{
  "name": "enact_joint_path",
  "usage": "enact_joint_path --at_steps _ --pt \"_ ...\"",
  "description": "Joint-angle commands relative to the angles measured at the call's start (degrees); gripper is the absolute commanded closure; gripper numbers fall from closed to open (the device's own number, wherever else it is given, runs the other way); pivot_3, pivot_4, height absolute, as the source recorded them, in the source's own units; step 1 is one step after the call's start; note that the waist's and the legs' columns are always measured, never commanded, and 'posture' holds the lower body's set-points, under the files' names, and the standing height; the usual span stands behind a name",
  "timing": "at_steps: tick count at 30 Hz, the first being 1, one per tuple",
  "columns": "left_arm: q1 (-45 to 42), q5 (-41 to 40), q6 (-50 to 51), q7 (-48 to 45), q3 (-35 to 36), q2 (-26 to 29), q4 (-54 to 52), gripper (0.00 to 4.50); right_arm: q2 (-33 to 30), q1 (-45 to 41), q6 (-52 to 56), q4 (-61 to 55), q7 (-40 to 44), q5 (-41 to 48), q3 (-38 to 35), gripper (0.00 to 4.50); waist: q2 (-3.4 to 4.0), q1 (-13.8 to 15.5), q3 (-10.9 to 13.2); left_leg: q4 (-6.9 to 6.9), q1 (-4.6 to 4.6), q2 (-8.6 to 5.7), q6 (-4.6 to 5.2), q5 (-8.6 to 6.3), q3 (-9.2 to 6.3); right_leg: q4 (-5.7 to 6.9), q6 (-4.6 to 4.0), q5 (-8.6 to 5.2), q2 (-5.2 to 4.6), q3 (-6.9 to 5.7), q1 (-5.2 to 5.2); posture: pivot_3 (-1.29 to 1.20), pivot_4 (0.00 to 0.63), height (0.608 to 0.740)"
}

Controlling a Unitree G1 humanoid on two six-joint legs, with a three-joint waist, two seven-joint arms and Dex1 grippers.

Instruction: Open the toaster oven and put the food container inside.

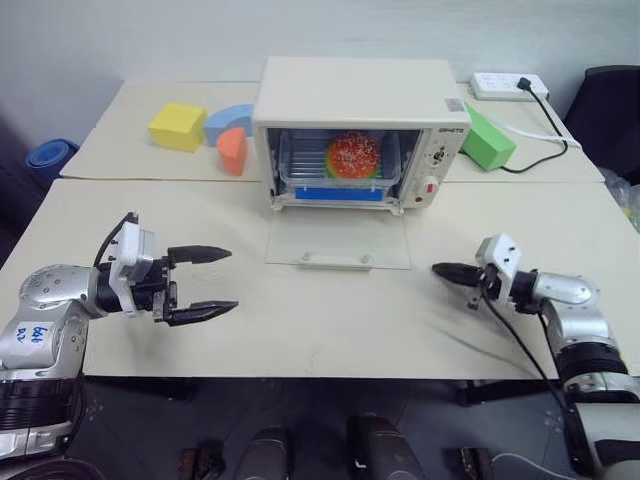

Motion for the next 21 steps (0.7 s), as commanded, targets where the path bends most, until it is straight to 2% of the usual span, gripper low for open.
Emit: enact_joint_path --at_steps 1,8,15,21 --pt "-1.67 -0.53 -0.55 0.85 -0.22 -0.99 -0.71 0.02 3.47 -2.24 -2.38 0.53 1.89 1.81 -0.67 4.5 0.0 -0.24 0.0 0.01 0.01 0.05 -0.01 0.0 0.03 0.0 0.0 0.0 0.05 0.0 0.0 0.0 0.15 0.74" --pt "-1.44 -3.72 3.09 4.83 1.99 -3.85 -1.7 0.02 7.66 -0.52 5.05 -10.52 3.31 10.23 -4.21 4.5 0.0 0.25 0.0 0.05 -0.08 0.05 -0.01 -0.02 -0.01 0.08 0.0 0.0 0.01 -0.02 -0.03 0.0 0.15 0.74" --pt "-1.68 -10.71 9.39 14.31 8.27 -7.66 -2.38 0.02 12.73 -4.59 17.32 -21.62 -7.63 21.75 -11.88 4.5 0.0 0.14 0.0 0.06 -0.08 0.04 -0.04 -0.03 -0.11 0.04 0.0 0.0 -0.01 -0.05 -0.04 0.0 0.15 0.74" --pt "-2.95 -6.87 6.09 19.72 9.35 -8.82 1.09 0.02 13.63 -9.85 22.96 -22.74 -11.65 24.18 -13.4 4.5 0.0 0.27 0.0 0.03 -0.09 0.05 -0.08 -0.02 -0.1 0.07 0.0 0.0 0.01 -0.05 -0.11 0.0 0.15 0.74"
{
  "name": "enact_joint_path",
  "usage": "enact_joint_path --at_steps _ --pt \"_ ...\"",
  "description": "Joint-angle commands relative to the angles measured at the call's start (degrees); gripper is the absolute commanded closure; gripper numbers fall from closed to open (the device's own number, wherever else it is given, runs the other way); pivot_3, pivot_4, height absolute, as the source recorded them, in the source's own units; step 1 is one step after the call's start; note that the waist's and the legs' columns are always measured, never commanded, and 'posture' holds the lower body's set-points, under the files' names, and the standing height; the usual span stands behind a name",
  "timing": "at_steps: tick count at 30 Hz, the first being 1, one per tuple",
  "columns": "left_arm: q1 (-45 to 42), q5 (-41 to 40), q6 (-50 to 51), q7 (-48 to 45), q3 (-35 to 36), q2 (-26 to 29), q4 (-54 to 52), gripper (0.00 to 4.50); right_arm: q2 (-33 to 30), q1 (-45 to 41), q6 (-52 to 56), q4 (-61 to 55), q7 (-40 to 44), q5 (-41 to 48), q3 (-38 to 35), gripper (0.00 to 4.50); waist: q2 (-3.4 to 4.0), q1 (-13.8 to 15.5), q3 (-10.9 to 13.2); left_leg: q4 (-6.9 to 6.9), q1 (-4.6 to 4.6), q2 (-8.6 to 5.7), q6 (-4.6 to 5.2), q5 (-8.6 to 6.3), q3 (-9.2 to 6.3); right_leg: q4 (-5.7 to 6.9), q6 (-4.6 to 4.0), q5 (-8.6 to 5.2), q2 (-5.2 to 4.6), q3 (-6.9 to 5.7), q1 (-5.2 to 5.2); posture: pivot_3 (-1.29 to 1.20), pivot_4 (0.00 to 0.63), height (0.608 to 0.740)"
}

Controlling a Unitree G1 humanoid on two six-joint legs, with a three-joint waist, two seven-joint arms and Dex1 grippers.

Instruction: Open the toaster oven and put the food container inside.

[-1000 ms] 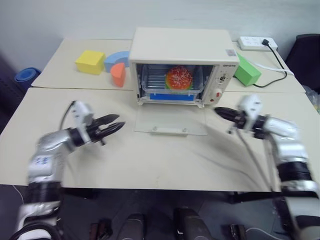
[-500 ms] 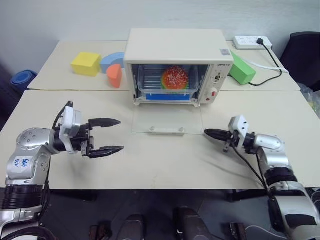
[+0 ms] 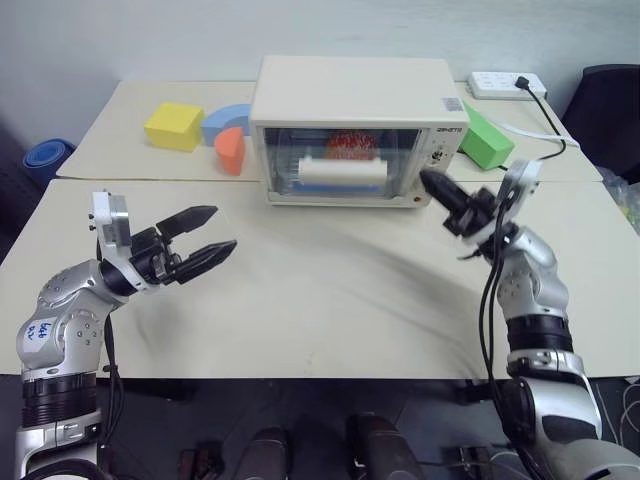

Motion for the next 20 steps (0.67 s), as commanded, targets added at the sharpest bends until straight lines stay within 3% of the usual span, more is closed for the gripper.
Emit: enact_joint_path --at_steps 1,3,7,15,20 --pt "-1.35 3.81 -3.98 3.53 1.28 0.57 1.7 0.0 -1.53 -0.54 2.41 -2.67 -0.76 0.78 -1.08 4.33 0.0 0.16 0.0 -0.01 0.0 0.0 0.01 -0.01 0.0 -0.02 0.0 0.0 0.0 0.0 0.01 0.0 0.15 0.74" --pt "-1.1 7.11 -7.01 4.61 0.74 1.3 2.89 0.0 -3.51 1.12 2.24 -4.8 1.1 -0.55 -0.27 3.96 0.0 0.4 0.0 0.0 -0.02 -0.06 0.04 -0.02 -0.03 -0.05 0.0 0.0 -0.06 0.0 0.02 0.0 0.15 0.74" --pt "2.64 10.94 -12.4 1.52 0.46 3.48 4.58 0.0 -8.77 9.34 0.35 -13.12 7.54 -3.64 2.8 2.47 0.0 0.78 0.0 -0.02 -0.13 -0.12 0.16 -0.1 0.0 -0.03 0.0 0.0 -0.1 0.01 0.0 0.0 0.15 0.74" --pt "15.46 18.6 -25.96 -3.54 -1.43 5.12 3.53 0.0 -12.67 30.04 -2.78 -26.11 13.43 -4.61 4.08 0.04 0.01 0.18 -0.02 -0.18 -0.06 -0.06 0.19 -0.2 0.05 -0.36 0.0 0.0 -0.09 0.04 0.03 0.0 0.15 0.74" --pt "17.98 17.68 -26.42 -4.04 -1.46 5.06 1.36 0.0 -13.11 32.68 -8.22 -25.6 16.17 -6.71 5.1 0.04 0.01 0.12 -0.01 -0.18 0.09 -0.04 0.49 -0.29 0.08 -0.42 0.04 0.02 -0.12 0.07 0.2 0.0 0.15 0.74"
